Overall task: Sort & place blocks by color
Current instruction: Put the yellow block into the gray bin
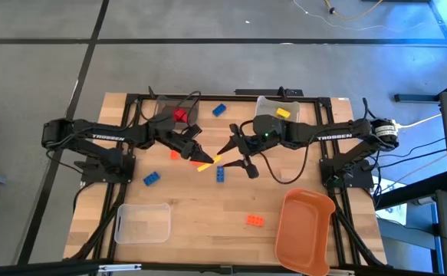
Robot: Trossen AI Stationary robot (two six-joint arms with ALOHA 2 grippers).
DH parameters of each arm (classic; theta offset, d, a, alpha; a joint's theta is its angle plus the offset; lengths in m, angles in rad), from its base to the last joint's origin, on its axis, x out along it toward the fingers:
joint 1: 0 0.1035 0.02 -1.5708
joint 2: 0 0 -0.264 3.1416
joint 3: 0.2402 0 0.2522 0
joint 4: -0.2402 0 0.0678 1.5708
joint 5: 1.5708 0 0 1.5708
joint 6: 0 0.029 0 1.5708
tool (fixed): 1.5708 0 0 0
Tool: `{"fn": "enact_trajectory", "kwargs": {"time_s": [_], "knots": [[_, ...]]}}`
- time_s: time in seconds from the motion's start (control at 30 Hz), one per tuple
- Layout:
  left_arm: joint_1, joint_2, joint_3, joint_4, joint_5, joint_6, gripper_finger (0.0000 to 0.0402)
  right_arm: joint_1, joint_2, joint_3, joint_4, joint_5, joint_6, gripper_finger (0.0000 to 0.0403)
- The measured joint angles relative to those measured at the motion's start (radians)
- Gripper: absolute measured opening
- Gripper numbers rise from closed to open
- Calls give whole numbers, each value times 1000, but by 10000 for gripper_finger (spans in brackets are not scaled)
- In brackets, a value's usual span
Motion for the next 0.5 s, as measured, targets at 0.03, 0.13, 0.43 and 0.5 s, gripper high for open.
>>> {"fn": "enact_trajectory", "kwargs": {"time_s": [0.03, 0.13, 0.43, 0.5], "knots": [[1, 0, 0, -3, 1, 0, 115, 3, 5, 0, 7, 14, 0, 207], [0, 11, 0, 0, 0, 0, 115, 10, 30, 0, 29, 18, 2, 207], [0, 14, 0, 1, 10, -1, 115, 20, 45, 0, 46, 26, 3, 180], [0, 14, 0, 2, 13, -1, 115, 20, 45, 0, 45, 42, 3, 157]]}}
